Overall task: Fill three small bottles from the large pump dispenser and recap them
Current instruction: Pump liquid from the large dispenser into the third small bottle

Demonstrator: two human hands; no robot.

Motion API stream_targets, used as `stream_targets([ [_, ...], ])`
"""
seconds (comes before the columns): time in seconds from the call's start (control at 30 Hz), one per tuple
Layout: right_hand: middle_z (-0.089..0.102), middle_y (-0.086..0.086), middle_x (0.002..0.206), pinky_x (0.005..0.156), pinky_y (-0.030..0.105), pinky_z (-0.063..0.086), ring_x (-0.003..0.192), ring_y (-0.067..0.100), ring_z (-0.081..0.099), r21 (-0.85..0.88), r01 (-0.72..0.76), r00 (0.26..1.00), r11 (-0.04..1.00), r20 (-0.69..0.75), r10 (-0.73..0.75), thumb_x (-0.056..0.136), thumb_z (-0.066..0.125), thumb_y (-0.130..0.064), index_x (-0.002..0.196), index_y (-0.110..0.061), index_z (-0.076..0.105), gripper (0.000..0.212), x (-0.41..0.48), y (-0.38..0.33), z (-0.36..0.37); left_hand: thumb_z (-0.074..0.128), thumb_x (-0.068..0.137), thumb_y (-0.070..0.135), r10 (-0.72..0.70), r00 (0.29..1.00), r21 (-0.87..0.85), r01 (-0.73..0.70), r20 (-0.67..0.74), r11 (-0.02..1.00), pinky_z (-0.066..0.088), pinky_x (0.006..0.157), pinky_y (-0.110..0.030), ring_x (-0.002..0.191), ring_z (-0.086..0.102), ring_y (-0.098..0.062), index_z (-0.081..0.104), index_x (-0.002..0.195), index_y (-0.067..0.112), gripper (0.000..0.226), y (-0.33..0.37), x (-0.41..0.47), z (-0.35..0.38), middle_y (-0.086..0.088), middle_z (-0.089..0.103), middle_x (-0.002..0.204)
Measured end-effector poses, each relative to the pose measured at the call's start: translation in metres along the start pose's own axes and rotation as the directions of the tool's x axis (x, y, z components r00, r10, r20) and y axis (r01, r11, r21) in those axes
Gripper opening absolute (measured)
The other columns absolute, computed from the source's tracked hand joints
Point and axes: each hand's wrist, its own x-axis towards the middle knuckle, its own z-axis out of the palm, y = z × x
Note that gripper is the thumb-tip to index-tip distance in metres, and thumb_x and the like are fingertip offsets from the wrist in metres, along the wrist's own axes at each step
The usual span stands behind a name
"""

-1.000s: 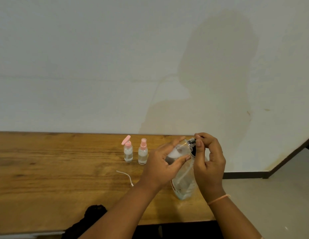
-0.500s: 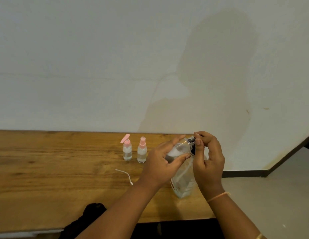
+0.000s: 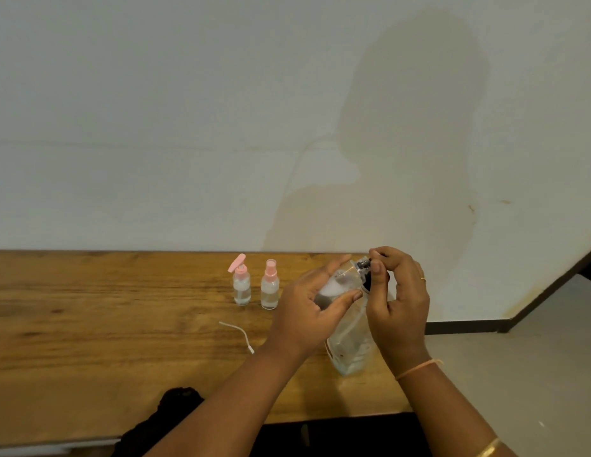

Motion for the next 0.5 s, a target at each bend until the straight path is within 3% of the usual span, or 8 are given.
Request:
stream_targets([
  [0.17, 0.060, -0.008, 0.100, 0.082, 0.020, 0.044, 0.093, 0.011, 0.054, 0.041, -0.041, 0.997, 0.998, -0.057, 0.043, 0.094, 0.045, -0.021, 0.097, -0.025, 0.056, 0.012, 0.007, -0.014, 0.000, 0.074, 0.080, 0.024, 0.050, 0.998, -0.013, -0.050, -0.025, 0.999, 0.049, 0.081, -0.011, 0.106, 0.059, 0.002, 0.049, 0.121, 0.045, 0.052, 0.006, 0.008, 0.000, 0.017, 0.062, 0.115],
  [0.27, 0.059, -0.006, 0.099, 0.081, 0.016, 0.043, 0.091, 0.015, 0.056, 0.040, -0.039, 0.998, 0.998, -0.049, 0.041, 0.094, 0.044, -0.021, 0.098, -0.025, 0.054, 0.012, 0.007, -0.016, 0.000, 0.073, 0.079, 0.031, 0.059, 0.998, -0.009, -0.060, -0.028, 0.998, 0.051, 0.085, -0.016, 0.106, 0.060, 0.001, 0.049, 0.122, 0.045, 0.051, 0.005, 0.008, 0.000, 0.015, 0.064, 0.115],
  [0.5, 0.056, -0.011, 0.099, 0.075, 0.040, 0.050, 0.090, 0.009, 0.054, 0.046, -0.023, 0.999, 0.999, -0.026, 0.024, 0.095, 0.045, -0.020, 0.099, -0.026, 0.054, 0.012, -0.001, -0.004, 0.003, 0.073, 0.081, 0.023, 0.016, 1.000, 0.010, -0.016, -0.002, 1.000, 0.046, 0.079, -0.006, 0.099, 0.060, 0.003, 0.047, 0.121, 0.048, 0.054, -0.002, 0.002, 0.001, 0.017, 0.062, 0.112],
])
